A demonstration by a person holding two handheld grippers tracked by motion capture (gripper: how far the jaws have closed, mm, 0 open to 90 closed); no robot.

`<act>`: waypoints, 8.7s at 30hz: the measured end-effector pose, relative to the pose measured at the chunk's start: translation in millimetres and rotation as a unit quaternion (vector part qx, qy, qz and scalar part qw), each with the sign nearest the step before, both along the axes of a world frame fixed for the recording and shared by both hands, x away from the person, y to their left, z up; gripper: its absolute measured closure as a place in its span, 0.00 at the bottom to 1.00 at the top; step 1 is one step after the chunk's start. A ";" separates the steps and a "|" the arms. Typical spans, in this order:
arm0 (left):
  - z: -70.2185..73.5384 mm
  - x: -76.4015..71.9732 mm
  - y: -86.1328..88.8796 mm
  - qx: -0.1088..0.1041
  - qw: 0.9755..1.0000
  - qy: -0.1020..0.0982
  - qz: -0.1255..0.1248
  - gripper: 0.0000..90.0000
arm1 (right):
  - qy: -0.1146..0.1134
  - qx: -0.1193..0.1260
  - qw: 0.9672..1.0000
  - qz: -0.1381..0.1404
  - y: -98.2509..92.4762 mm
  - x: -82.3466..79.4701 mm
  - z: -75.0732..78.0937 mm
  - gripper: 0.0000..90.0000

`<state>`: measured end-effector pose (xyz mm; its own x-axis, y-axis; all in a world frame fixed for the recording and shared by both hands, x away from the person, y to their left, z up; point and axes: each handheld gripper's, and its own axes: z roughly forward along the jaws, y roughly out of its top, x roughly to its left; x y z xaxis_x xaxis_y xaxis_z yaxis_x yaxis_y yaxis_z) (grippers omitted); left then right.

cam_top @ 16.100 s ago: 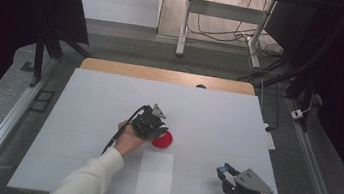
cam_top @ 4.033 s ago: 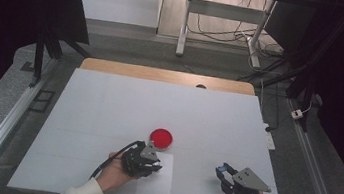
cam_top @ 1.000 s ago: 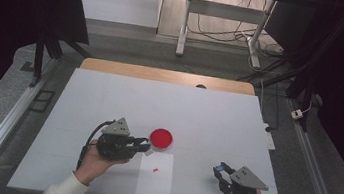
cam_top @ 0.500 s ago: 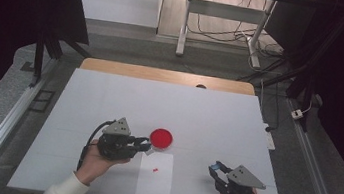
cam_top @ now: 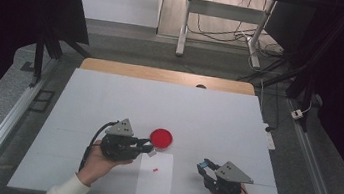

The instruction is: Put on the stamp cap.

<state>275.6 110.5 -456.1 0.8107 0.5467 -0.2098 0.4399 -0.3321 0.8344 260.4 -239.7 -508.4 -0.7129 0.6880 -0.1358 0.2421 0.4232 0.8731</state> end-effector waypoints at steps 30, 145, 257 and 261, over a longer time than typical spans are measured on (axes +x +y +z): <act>-1.1 -1.1 -6.4 0.002 1.000 0.000 -0.004 0.84 | 0.009 0.018 0.998 0.052 49.4 -5.9 -4.5 0.71; -13.2 3.9 -24.2 0.007 1.000 0.017 0.000 0.84 | -0.028 -0.001 0.998 0.054 118.1 -5.3 -15.9 0.71; -20.6 5.6 -26.7 -0.013 0.999 0.046 -0.008 0.84 | -0.027 -0.031 0.996 0.085 111.3 -5.2 -14.9 0.57; -20.3 7.0 -24.8 -0.013 0.999 0.041 -0.003 0.84 | -0.019 -0.031 0.996 0.084 106.8 -5.5 -12.6 0.53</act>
